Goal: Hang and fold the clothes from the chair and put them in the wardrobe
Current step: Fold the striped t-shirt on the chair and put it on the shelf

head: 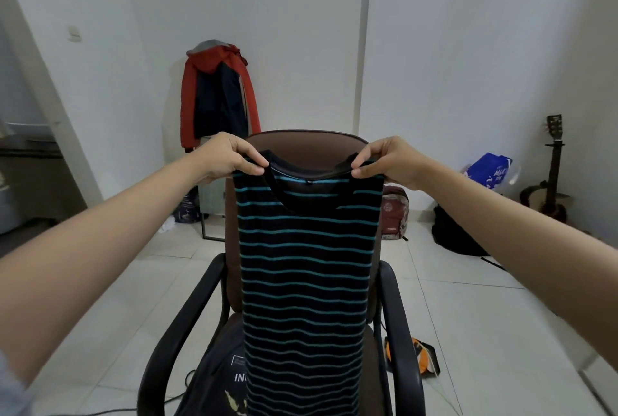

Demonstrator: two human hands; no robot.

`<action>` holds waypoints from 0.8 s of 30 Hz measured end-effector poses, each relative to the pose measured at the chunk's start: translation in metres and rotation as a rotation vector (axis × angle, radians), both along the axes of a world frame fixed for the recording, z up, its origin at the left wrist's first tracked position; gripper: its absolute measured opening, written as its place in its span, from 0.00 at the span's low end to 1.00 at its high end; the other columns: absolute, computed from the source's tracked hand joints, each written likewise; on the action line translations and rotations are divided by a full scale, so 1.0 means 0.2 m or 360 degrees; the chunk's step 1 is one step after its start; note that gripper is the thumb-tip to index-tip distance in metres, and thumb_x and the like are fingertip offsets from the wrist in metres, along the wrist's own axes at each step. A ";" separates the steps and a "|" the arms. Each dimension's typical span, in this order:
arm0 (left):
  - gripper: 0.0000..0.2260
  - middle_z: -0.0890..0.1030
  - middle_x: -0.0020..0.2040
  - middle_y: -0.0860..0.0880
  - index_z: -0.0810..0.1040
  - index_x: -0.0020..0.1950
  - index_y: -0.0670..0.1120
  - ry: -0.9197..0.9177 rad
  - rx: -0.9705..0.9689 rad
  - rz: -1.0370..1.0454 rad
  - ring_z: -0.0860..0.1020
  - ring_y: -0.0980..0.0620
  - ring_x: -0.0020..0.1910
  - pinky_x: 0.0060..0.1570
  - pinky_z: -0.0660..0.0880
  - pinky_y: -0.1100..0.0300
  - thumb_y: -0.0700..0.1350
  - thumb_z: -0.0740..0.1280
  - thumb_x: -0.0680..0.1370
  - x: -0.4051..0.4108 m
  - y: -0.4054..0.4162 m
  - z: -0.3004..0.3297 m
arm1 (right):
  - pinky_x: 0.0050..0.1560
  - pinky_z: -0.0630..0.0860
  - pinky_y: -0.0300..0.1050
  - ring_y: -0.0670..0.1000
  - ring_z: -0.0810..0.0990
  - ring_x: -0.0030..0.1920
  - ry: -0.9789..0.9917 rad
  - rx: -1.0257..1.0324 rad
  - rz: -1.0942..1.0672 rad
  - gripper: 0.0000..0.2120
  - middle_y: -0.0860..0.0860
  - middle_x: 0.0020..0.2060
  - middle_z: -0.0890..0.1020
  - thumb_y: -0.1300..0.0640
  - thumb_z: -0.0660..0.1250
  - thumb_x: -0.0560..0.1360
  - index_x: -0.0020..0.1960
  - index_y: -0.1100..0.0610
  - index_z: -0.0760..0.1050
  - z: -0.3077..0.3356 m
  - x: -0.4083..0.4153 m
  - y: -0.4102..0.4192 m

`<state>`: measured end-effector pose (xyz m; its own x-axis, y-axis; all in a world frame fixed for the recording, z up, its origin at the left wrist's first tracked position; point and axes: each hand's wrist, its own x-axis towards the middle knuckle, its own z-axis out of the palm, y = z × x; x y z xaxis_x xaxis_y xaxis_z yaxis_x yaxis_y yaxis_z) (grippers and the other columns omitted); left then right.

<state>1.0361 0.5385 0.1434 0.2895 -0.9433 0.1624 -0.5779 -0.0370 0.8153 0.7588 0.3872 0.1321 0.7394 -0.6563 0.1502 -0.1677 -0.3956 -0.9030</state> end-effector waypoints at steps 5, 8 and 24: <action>0.10 0.84 0.41 0.48 0.85 0.39 0.48 0.0024 -0.0137 0.0070 0.82 0.52 0.46 0.51 0.77 0.62 0.33 0.75 0.67 0.06 -0.06 -0.02 | 0.61 0.75 0.58 0.56 0.80 0.46 -0.0093 -0.0035 -0.0086 0.07 0.55 0.38 0.82 0.67 0.76 0.64 0.36 0.57 0.81 -0.02 0.06 -0.07; 0.12 0.85 0.39 0.51 0.85 0.36 0.51 0.0042 -0.0179 0.0065 0.82 0.53 0.45 0.51 0.77 0.62 0.33 0.75 0.66 0.09 -0.06 -0.03 | 0.60 0.76 0.57 0.57 0.81 0.46 -0.0126 -0.0061 -0.0094 0.07 0.57 0.38 0.82 0.67 0.77 0.64 0.36 0.57 0.82 -0.02 0.08 -0.08; 0.12 0.84 0.40 0.46 0.86 0.36 0.49 0.0186 0.0457 -0.0253 0.82 0.52 0.42 0.49 0.78 0.60 0.31 0.75 0.65 -0.31 0.72 -1.04 | 0.46 0.79 0.38 0.46 0.83 0.38 0.0387 0.0018 0.0337 0.03 0.51 0.35 0.85 0.67 0.76 0.66 0.37 0.61 0.84 -0.97 -0.23 0.68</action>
